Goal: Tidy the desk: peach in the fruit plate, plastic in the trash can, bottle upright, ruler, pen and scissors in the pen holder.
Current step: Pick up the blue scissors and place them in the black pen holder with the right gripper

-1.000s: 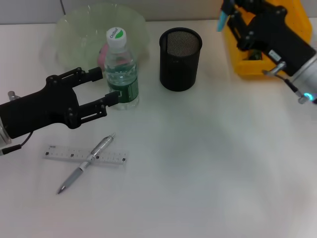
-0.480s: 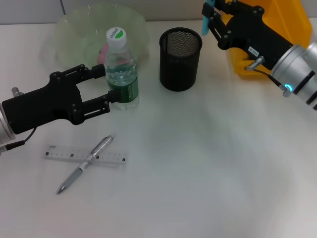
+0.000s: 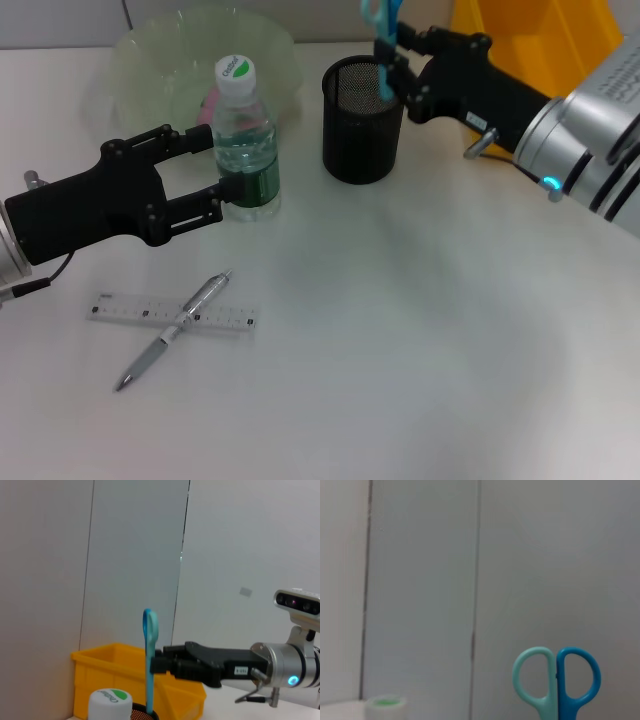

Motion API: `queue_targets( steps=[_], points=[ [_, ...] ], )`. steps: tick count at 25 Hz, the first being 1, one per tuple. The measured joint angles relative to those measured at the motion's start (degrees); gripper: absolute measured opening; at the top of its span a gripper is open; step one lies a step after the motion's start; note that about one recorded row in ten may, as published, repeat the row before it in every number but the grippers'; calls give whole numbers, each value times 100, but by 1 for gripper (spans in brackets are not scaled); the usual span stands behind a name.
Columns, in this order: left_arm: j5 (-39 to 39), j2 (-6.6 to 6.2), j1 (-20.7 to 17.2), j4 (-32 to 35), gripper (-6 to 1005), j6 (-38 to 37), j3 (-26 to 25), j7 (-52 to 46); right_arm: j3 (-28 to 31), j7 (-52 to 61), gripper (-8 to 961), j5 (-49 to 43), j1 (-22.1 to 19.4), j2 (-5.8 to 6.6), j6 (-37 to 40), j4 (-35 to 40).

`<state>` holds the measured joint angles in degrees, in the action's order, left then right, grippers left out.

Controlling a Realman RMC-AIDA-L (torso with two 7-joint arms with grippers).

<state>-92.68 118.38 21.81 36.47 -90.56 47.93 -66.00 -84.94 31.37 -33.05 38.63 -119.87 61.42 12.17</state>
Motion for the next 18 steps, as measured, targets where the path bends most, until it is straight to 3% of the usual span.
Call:
queue_targets(
  steps=[5, 18],
  points=[
    [-5, 0, -1, 0, 723, 31, -3, 0, -282, 15, 226, 26, 55, -1, -322, 3],
    [10, 0, 24, 0, 723, 58, -3, 0, -243, 19, 225, 52, 52, -1, -516, 20]
  ],
)
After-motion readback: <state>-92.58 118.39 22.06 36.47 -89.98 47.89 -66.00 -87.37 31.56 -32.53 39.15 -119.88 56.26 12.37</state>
